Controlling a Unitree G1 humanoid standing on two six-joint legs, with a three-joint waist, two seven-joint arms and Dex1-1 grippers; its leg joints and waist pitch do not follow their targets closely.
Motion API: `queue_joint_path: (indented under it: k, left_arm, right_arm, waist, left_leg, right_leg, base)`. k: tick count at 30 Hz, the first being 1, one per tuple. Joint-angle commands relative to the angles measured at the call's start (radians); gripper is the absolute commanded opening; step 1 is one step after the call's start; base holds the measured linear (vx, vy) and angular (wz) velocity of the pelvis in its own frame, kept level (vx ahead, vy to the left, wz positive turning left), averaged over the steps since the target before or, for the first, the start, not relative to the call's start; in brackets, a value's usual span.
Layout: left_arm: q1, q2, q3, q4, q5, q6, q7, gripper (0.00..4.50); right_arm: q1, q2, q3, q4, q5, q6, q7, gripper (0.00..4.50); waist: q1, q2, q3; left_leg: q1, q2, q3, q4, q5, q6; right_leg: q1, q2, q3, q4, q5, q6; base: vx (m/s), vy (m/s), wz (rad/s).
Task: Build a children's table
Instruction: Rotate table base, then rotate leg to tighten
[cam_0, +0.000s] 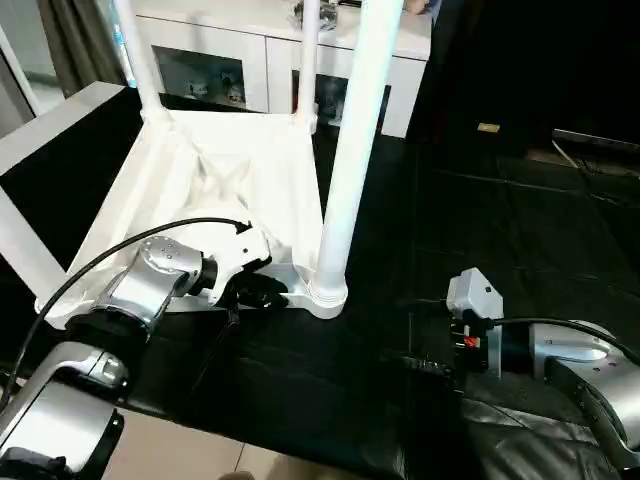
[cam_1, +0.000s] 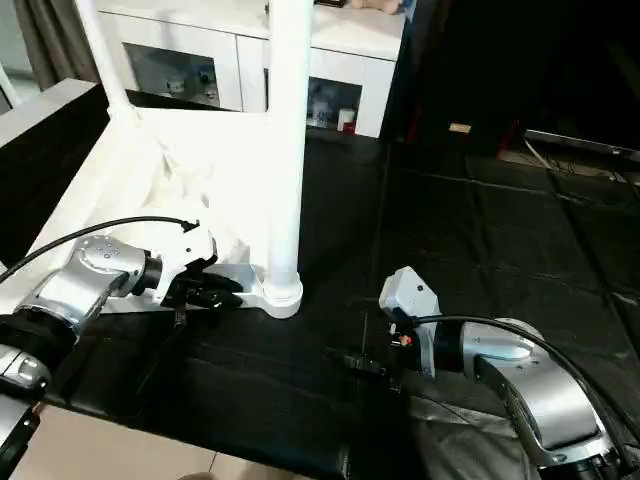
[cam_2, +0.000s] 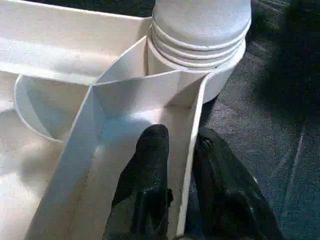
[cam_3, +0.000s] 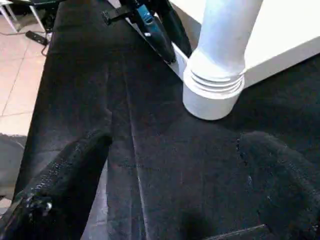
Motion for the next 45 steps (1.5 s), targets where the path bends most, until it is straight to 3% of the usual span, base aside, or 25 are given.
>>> queue_joint_path:
  k: [1,5,8,12,17,20,22,26,27,37,45]
  left_arm:
    - [-0.028,-0.006,0.028,0.015,0.010,-0.009,0.001,0.60]
    - [-0.030,-0.015,0.032,0.022,0.010,-0.013,-0.020,0.23]
    - [-0.029,-0.016,0.029,0.023,0.012,-0.016,-0.029,0.05]
    - [-0.021,-0.021,0.031,0.017,0.006,-0.023,-0.053,0.02]
    - [0.010,-0.021,0.016,-0.020,0.007,-0.051,-0.109,0.02]
    - [0.046,-0.018,-0.004,-0.081,-0.009,-0.061,-0.179,0.02]
    - [0.070,-0.017,-0.026,-0.129,-0.012,-0.065,-0.221,0.02]
    - [0.085,-0.018,-0.048,-0.168,-0.007,-0.083,-0.254,0.02]
    - [0.090,-0.020,-0.056,-0.186,-0.003,-0.088,-0.267,0.02]
    - [0.113,-0.019,-0.077,-0.262,0.028,-0.088,-0.296,0.00]
    - [0.117,-0.010,-0.078,-0.280,0.037,-0.082,-0.299,0.00]
  right_arm:
    - [-0.003,-0.005,-0.002,-0.010,0.002,0.008,-0.004,4.50]
    - [-0.006,-0.005,-0.002,-0.003,0.001,0.005,-0.007,4.50]
    - [-0.011,-0.002,-0.005,0.004,0.001,0.006,-0.010,4.50]
    - [-0.019,0.010,-0.009,0.011,0.007,0.013,-0.018,4.50]
    - [-0.049,0.052,-0.032,0.045,0.036,0.019,-0.039,4.50]
    - [-0.075,0.054,-0.009,0.080,0.026,-0.016,-0.006,4.50]
    - [-0.104,0.057,0.014,0.113,0.036,-0.042,0.061,4.50]
    - [-0.151,0.066,0.039,0.175,0.033,-0.082,0.131,4.50]
    - [-0.174,0.070,0.053,0.210,0.028,-0.101,0.163,4.50]
    - [-0.305,0.112,0.120,0.407,0.024,-0.104,0.320,3.53]
    - [-0.357,0.134,0.142,0.513,0.009,-0.133,0.387,3.00]
  waist:
    - [0.004,0.011,-0.058]
    - [0.006,0.011,-0.058]
    - [0.002,0.010,-0.062]
    - [-0.005,0.006,-0.063]
    - [-0.009,0.010,-0.062]
    - [-0.009,0.004,-0.061]
    - [-0.008,0.006,-0.060]
    - [0.004,0.003,-0.060]
    - [0.009,-0.002,-0.060]
    - [0.022,-0.002,-0.061]
    - [0.033,-0.004,-0.065]
  left_leg:
    - [0.008,0.062,-0.018,-0.070,-0.125,0.000]
    - [0.009,0.063,-0.018,-0.071,-0.129,-0.003]
    - [0.005,0.062,-0.018,-0.069,-0.099,0.004]
    - [0.001,0.059,-0.017,-0.067,-0.072,0.019]
    - [0.004,0.063,-0.017,-0.068,-0.085,0.021]
    - [0.006,0.065,-0.014,-0.070,-0.084,0.018]
    - [0.006,0.066,-0.012,-0.069,-0.087,0.025]
    - [0.008,0.067,-0.009,-0.068,-0.089,0.034]
    - [0.011,0.068,-0.007,-0.068,-0.094,0.034]
    - [0.010,0.068,0.003,-0.068,-0.099,0.037]
    - [0.005,0.068,0.004,-0.065,-0.076,0.048]
  right_leg:
    - [0.044,-0.117,0.051,-0.076,0.013,-0.240]
    - [0.043,-0.117,0.050,-0.077,0.002,-0.238]
    - [0.047,-0.116,0.049,-0.069,0.074,-0.245]
    - [0.050,-0.114,0.048,-0.066,0.125,-0.251]
    - [0.046,-0.118,0.048,-0.069,0.090,-0.258]
    - [0.044,-0.116,0.048,-0.068,0.092,-0.264]
    - [0.042,-0.117,0.048,-0.067,0.091,-0.269]
    - [0.038,-0.118,0.047,-0.067,0.071,-0.269]
    - [0.037,-0.119,0.047,-0.068,0.056,-0.269]
    - [0.030,-0.120,0.040,-0.067,0.008,-0.264]
    - [0.030,-0.122,0.036,-0.063,0.032,-0.256]
  base:
    - [0.000,0.000,0.00]
    - [0.000,0.000,0.00]
    - [0.000,0.000,0.00]
    - [0.000,0.000,0.00]
    - [0.000,0.000,0.00]
    - [0.000,0.000,0.00]
    - [0.000,0.000,0.00]
    - [0.000,0.000,0.00]
    - [0.000,0.000,0.00]
    - [0.000,0.000,0.00]
    - [0.000,0.000,0.00]
